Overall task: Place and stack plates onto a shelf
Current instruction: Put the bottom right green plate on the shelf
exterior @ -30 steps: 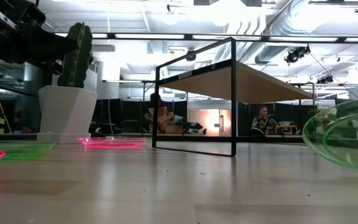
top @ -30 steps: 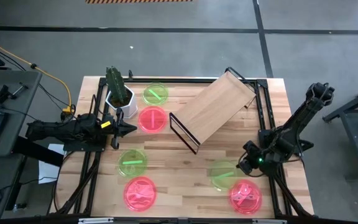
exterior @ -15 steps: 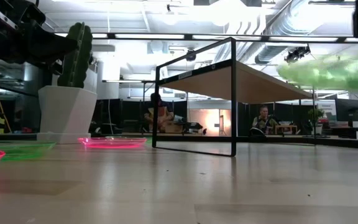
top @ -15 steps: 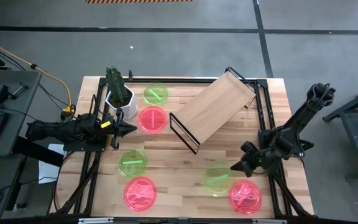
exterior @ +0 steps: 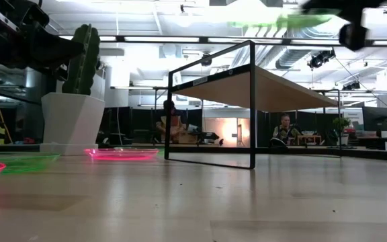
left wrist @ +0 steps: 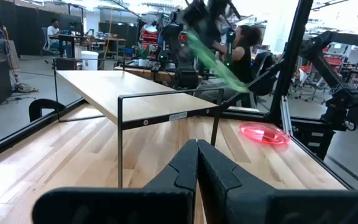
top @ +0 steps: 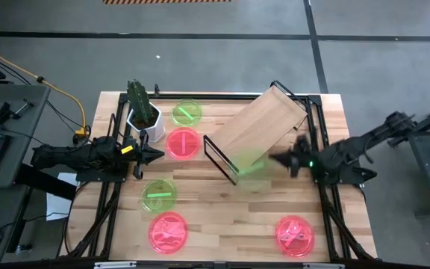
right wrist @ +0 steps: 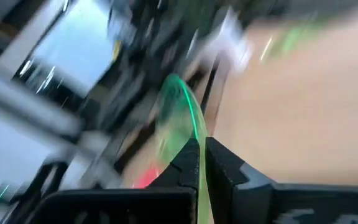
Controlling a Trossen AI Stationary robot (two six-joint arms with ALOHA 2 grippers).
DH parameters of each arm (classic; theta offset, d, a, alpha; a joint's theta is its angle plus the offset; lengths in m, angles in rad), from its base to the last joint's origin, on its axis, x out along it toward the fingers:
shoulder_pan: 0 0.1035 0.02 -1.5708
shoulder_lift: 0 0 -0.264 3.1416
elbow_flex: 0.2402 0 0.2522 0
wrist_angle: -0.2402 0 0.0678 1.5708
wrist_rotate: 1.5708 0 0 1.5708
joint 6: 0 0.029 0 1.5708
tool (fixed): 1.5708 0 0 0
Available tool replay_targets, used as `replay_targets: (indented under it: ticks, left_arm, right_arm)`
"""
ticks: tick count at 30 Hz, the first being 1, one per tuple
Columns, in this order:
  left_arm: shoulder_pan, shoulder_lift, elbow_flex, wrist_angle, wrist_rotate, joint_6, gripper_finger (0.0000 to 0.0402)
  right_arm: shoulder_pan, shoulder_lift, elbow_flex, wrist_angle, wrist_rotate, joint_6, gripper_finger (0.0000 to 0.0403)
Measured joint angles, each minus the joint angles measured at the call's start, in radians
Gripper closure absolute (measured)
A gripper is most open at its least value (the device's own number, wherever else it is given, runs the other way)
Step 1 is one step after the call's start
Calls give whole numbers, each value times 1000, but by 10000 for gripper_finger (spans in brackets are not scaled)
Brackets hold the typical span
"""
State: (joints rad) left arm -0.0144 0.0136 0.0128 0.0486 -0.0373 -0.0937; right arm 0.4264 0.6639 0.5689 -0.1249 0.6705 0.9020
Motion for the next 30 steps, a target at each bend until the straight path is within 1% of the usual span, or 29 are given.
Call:
replay_targets:
  ticks: [2,6,9,14,17,22,30]
  left_arm:
    - [0,0,0,0,0,0,401]
    - [0,0,0,0,0,0,401]
    - [0,0,0,0,0,0,401]
    - [0,0,0,0,0,0,401]
    - [0,0,0,0,0,0,401]
    - [0,0,0,0,0,0,401]
    - [0,0,0,0,0,0,401]
  right_arm:
    - [-61,-15,44,-4,67,-64,403]
    - [-170,-39,101,-29,187,-136,403]
    - [-248,-50,113,-78,224,-137,403]
    - [-374,-47,101,-247,228,8,403]
    - [-445,-35,79,-298,227,65,403]
    - [-541,-28,27,-277,166,66,403]
    - [-625,-29,5,-316,94,60,403]
